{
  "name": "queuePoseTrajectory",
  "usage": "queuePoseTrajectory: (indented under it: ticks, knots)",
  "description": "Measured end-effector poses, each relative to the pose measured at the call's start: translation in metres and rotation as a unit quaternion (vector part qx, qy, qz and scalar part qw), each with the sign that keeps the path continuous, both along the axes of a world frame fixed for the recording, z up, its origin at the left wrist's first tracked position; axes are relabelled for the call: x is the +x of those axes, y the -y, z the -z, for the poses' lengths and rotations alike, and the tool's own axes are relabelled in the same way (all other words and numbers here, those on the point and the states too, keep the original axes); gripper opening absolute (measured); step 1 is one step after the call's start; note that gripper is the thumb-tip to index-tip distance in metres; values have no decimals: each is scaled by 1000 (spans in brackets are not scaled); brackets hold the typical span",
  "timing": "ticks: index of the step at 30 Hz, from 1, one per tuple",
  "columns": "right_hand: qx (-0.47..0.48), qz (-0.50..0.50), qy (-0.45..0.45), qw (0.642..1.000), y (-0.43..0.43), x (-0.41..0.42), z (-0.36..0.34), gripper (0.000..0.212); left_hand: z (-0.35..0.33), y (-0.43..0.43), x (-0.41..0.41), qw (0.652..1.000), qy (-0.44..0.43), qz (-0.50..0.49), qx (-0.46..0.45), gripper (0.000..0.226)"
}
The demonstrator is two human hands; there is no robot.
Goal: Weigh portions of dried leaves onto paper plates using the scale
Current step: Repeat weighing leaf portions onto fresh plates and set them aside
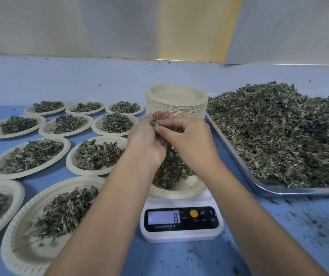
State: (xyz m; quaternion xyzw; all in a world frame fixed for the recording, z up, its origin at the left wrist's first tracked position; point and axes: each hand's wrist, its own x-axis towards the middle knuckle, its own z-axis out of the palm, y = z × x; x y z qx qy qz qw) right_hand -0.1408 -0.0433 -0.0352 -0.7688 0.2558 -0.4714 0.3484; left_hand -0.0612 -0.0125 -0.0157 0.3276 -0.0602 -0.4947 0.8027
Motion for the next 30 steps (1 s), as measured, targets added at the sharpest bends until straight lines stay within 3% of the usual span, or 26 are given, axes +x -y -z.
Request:
queuePoseTrajectory:
  ticks: [4, 8, 11, 16, 19, 24, 26, 30]
  knots:
    - [66, -65, 34, 995, 0, -1, -4, 22, 0, -4, 8, 1000, -25, 3, 10, 24]
    - [59, -23, 35, 997, 8, -3, -4, 12, -3, -10, 20, 997, -75, 0, -23, 26]
    - [0, -19, -71, 997, 13, -8, -1, 7, -5, -12, 29, 997, -73, -22, -28, 31]
    - [-81, -34, -289, 953, 15, -10, 3, 47, -6, -16, 39, 995, -83, -44, -40, 33]
    - [-104, -18, -332, 937, 12, -9, 5, 47, -5, -16, 40, 994, -84, -44, -47, 34]
    - [-91, -14, -292, 952, 12, -11, 7, 21, -2, -15, 42, 995, -79, -50, -34, 34]
    - [-65, -7, -226, 972, 12, -10, 5, 10, -1, -14, 42, 995, -82, -48, -34, 34]
    - [18, 5, -77, 997, 13, -10, -1, 9, 2, -14, 39, 997, -64, -38, 0, 31]
